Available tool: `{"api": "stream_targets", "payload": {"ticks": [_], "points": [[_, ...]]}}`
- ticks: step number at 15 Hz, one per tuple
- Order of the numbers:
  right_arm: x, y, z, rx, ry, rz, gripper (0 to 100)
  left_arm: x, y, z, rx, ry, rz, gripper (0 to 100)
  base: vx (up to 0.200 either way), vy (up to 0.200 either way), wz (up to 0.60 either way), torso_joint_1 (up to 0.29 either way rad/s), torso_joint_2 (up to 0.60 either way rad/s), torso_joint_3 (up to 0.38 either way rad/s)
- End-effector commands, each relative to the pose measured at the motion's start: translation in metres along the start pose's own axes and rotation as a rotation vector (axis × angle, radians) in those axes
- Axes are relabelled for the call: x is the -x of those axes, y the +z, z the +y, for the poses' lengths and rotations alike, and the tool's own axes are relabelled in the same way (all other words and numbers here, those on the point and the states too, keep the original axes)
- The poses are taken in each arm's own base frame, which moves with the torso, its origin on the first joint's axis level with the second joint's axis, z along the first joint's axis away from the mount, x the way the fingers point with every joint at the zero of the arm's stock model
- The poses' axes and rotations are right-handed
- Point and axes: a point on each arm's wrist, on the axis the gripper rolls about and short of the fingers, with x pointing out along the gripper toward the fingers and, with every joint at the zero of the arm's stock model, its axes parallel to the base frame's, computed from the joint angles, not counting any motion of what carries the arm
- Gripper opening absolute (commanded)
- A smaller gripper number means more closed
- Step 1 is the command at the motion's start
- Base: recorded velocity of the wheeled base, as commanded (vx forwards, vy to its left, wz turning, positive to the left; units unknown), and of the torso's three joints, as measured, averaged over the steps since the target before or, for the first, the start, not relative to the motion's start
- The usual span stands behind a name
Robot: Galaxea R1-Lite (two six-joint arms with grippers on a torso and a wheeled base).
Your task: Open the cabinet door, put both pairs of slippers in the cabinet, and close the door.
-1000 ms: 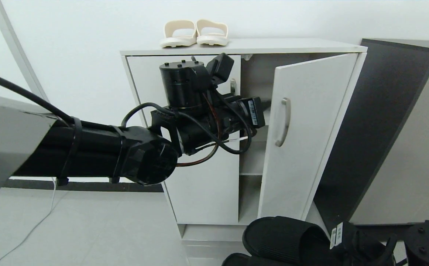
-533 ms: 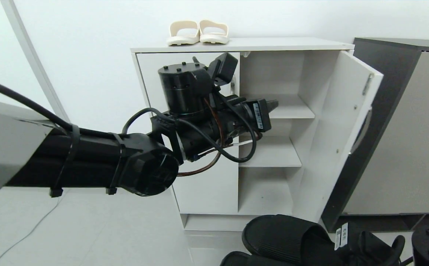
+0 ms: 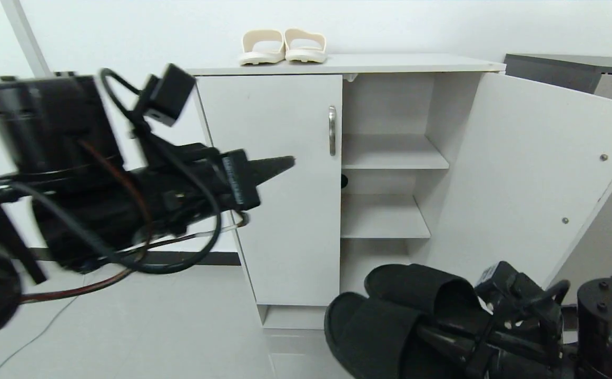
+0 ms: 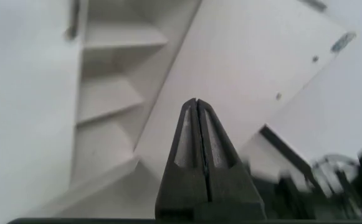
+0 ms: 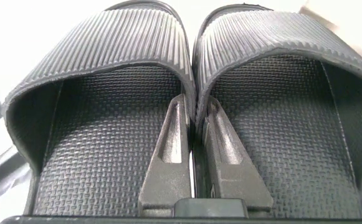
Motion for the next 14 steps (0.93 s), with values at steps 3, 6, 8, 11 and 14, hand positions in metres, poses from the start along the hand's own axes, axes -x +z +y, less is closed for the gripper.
{"api": "stream_targets", "payload": {"ticks": [3,6,8,11,14], "points": [[-0.026,0.011,-0.007,-0.062,-0.179,-0.015,0,0.194,-0.026,-0.023,-0.017,0.338,-0.142,0,0.000,0.000,0.00,0.000,0.00,0.000],[-0.041,0.018,-0.012,-0.082,-0.304,-0.034,0,0.251,-0.070,-0.036,-0.074,0.634,-0.195,0,0.000,0.000,0.00,0.000,0.00,0.000],[-0.055,0.015,-0.025,-0.097,-0.395,-0.012,0,0.267,-0.111,-0.040,-0.160,0.842,-0.213,0,0.000,0.000,0.00,0.000,0.00,0.000],[-0.063,0.014,-0.028,-0.131,-0.406,-0.010,0,0.271,-0.149,-0.035,-0.262,0.917,-0.186,0,0.000,0.000,0.00,0.000,0.00,0.000],[-0.063,0.015,-0.026,-0.130,-0.401,-0.013,0,0.265,-0.166,-0.022,-0.270,0.918,-0.186,0,0.000,0.000,0.00,0.000,0.00,0.000]]}}
